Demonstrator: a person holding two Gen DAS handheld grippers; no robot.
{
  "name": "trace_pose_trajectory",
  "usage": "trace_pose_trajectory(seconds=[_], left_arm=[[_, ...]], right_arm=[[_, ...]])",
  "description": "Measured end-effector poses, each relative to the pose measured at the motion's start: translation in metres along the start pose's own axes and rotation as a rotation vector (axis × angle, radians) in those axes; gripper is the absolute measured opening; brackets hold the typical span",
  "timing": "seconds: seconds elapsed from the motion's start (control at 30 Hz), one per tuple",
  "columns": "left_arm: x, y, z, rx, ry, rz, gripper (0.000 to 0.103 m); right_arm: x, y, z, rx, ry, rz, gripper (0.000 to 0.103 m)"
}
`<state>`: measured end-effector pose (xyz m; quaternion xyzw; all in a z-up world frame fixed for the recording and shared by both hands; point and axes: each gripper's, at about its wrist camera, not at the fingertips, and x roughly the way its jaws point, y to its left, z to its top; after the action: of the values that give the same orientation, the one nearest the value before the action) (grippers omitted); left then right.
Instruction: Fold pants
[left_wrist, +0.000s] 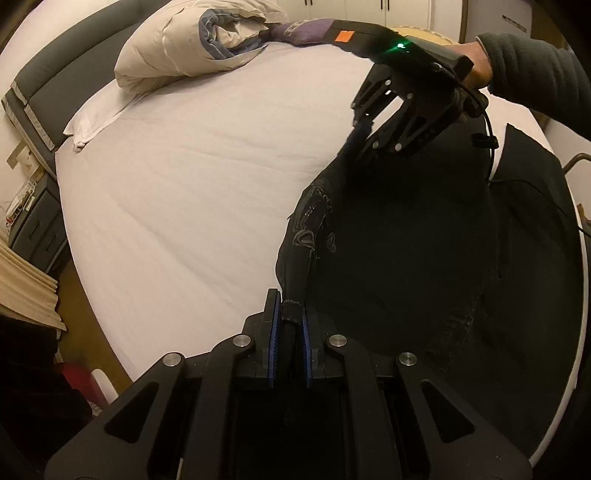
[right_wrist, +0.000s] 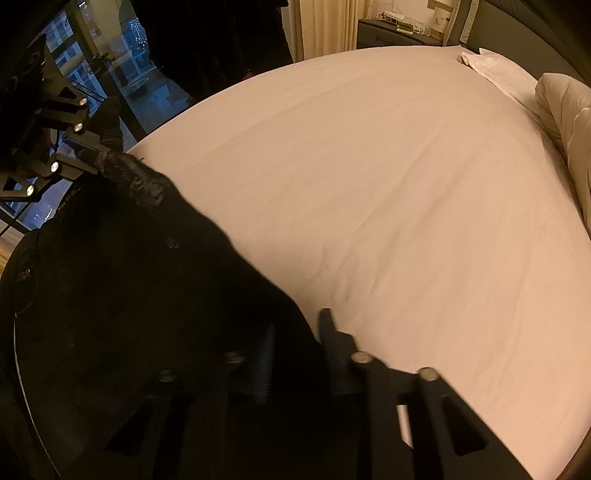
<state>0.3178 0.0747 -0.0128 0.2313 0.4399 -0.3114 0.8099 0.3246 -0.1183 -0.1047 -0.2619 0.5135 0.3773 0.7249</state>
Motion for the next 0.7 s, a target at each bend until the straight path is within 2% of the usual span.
trace_pose_trajectory(seconds=[0.03, 0.23, 0.33, 0.4, 0.5, 0.6, 0.7], left_arm=[[-0.001, 0.0, -0.002, -0.004, -0.002, 0.002, 0.009], [-0.011, -0.012, -0.009, -0.032, -0.021, 0.009, 0.008], [-0.019, -0.013, -0.009, -0.05, -0.033, 0.012, 0.008], [-0.027, -0.016, -0.011, -0.064, -0.046, 0.009, 0.008], [-0.036, -0.022, -0.015, -0.086, -0.058, 0.004, 0.008], [-0.04, -0.033, -0.02, -0.093, -0.056, 0.004, 0.007], [-0.044, -0.044, -0.024, -0.098, -0.056, 0.003, 0.007]], right_arm=[[-0.002, -0.001, -0.001, 0.001, 0.002, -0.003, 0.009], [-0.035, 0.0, -0.016, 0.064, -0.046, -0.036, 0.006], [-0.052, 0.002, -0.021, 0.144, -0.09, -0.034, 0.005], [-0.064, -0.007, -0.029, 0.242, -0.145, -0.006, 0.005], [-0.079, -0.01, -0.055, 0.473, -0.243, 0.094, 0.005], [-0.078, 0.01, -0.063, 0.584, -0.331, 0.184, 0.005], [-0.076, 0.013, -0.07, 0.668, -0.363, 0.225, 0.005]])
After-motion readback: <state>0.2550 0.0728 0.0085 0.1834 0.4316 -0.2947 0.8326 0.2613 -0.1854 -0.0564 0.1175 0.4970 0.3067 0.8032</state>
